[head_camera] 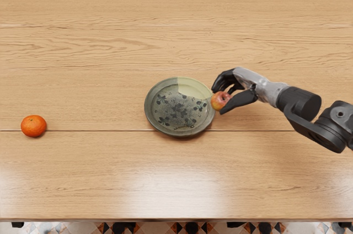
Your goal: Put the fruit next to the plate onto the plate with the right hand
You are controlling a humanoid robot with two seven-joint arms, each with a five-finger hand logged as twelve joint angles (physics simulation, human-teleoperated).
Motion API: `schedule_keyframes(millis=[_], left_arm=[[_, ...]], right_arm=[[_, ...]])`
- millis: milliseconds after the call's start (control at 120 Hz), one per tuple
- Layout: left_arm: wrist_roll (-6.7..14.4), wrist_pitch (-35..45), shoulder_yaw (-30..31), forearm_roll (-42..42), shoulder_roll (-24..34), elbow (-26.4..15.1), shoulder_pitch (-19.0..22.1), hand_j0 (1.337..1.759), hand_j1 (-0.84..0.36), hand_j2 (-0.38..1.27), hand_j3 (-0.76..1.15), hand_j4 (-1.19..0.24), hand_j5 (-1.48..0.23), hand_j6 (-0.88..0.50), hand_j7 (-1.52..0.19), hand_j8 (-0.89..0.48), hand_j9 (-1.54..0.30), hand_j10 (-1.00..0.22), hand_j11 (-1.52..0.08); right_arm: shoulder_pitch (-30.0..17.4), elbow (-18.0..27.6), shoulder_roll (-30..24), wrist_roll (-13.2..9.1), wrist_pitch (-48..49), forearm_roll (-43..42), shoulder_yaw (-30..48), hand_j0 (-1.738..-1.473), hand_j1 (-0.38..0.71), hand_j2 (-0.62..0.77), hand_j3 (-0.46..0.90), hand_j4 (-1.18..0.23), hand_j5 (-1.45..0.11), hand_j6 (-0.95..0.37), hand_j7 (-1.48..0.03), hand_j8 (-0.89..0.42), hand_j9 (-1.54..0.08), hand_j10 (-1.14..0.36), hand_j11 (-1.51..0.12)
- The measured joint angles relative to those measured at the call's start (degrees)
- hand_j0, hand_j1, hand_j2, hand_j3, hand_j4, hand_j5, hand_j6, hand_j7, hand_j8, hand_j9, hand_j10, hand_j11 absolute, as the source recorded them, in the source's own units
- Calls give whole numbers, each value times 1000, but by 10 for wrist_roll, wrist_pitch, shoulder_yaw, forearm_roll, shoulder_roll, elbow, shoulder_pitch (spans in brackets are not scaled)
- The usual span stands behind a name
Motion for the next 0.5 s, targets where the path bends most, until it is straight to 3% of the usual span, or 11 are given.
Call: schedule_keyframes(millis=[500], left_arm=[[0,0,0,0,0,0,0,1658,349,0,0,0,0,0,0,0,0,0,0]], right_arm=[[17,-29,112,-13,-11,-4,-6,-1658,332,436,1,-671,-943,-544,-903,-431,-932,-572,-939]])
